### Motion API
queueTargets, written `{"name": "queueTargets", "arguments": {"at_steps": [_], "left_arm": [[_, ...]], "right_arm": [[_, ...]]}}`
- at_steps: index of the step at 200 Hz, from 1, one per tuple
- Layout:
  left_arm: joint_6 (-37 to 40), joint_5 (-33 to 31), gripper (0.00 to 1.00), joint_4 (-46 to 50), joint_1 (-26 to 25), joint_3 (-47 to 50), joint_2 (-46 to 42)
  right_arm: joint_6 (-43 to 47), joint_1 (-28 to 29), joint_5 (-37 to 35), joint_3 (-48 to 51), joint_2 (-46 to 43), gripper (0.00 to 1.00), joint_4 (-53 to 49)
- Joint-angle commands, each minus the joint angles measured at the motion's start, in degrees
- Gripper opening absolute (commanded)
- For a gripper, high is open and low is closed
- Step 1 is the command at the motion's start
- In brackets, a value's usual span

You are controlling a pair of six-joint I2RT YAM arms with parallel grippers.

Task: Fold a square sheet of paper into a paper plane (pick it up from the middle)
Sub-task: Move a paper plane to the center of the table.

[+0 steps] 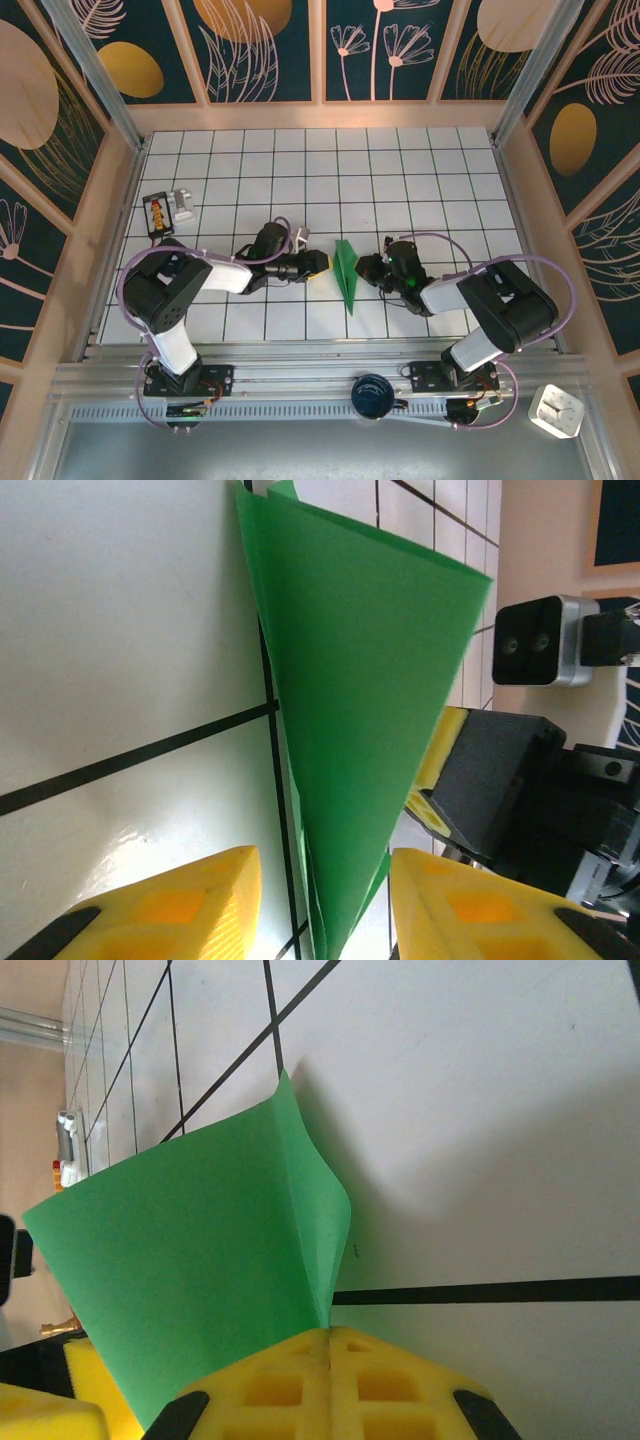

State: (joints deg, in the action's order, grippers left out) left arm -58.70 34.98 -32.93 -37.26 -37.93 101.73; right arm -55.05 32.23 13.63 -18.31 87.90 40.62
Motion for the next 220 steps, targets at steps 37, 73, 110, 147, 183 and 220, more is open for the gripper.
{"name": "queueTargets", "arguments": {"at_steps": [37,73,110,147,183,220], "left_arm": [[1.6,3.2,0.34,1.0,-0.5,-3.8,4.7],[1.1,3.8,0.25,-0.3,-0.5,-6.1,8.0],[2.0,3.2,0.05,1.2,-0.2,-8.0,9.2],[3.4,0.8,0.0,2.9,2.5,-5.9,5.9],[4.9,0.7,0.0,5.3,4.7,-5.4,4.7],[7.0,0.7,0.0,8.1,5.7,-7.0,4.8]], "right_arm": [[-1.1,-0.4,0.0,1.2,1.0,0.0,3.0],[-1.3,-0.4,0.1,1.3,1.3,0.0,3.2],[-0.1,-0.5,-0.2,1.2,0.8,0.0,2.1],[2.5,-2.7,1.8,0.7,-0.1,0.0,1.1],[2.4,-3.3,2.9,0.3,0.9,0.0,3.6],[1.2,-3.3,3.0,-1.8,4.3,0.0,6.6]]}}
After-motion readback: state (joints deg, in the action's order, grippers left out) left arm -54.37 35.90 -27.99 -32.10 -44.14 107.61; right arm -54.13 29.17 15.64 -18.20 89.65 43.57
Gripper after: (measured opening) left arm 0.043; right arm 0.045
